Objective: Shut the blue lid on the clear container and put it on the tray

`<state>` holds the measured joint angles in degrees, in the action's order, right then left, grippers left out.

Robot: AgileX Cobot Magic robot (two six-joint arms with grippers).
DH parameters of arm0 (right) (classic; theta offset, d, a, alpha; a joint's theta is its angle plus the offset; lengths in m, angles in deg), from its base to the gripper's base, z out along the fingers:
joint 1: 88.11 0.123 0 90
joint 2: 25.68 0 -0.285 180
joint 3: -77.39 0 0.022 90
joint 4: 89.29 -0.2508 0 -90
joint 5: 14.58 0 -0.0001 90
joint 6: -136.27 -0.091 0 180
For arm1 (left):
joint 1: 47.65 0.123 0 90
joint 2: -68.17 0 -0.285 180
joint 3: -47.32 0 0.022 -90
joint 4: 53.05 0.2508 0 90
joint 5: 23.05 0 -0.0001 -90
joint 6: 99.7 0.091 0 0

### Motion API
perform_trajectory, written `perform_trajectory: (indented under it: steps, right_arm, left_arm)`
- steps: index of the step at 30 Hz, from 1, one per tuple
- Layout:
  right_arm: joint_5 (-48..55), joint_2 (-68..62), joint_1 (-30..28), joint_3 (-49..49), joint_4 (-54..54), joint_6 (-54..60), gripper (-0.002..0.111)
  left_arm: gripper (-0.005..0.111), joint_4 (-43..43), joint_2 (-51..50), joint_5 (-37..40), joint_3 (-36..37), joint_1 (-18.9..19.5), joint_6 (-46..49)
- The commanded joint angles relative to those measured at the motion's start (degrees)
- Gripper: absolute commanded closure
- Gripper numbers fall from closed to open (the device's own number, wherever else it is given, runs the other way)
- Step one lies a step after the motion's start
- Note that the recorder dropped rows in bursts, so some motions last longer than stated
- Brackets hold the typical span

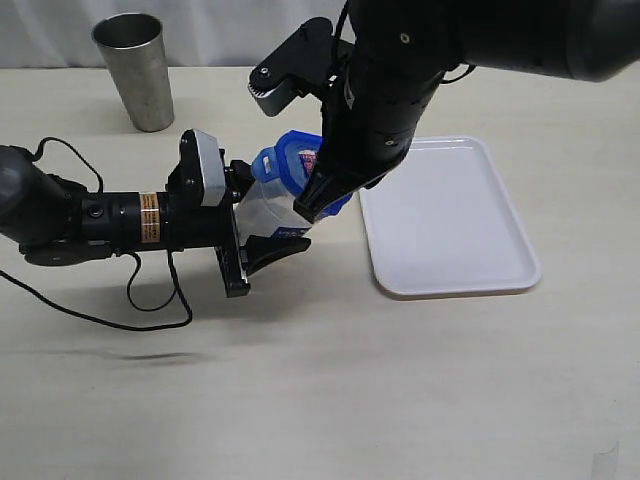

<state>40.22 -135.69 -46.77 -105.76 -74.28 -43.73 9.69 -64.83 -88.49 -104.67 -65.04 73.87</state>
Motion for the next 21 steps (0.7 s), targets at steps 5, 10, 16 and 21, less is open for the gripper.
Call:
perform_trajectory:
  steps: [5,10,16,21]
  right_arm:
    - [-0.6,-0.3,-5.9,0.6,-5.4,-2.2,0.104]
    - [-0.1,-0.1,-9.0,0.3,-7.0,-0.7,0.104]
    - [2.2,3.3,-9.4,-5.5,-9.8,1.0,0.103]
    - [1.1,6.4,-9.1,-11.1,-23.8,9.1,0.085]
  left_arm:
    - [0.107,-0.6,0.6,-3.8,-0.2,0.1,-2.4]
    - [0.107,-0.5,0.6,-3.6,-0.2,0.1,-2.5]
    - [0.107,-0.6,0.6,-3.6,-0.2,0.1,-2.7]
    - [0.107,-0.9,0.6,-3.6,-0.2,0.1,-2.7]
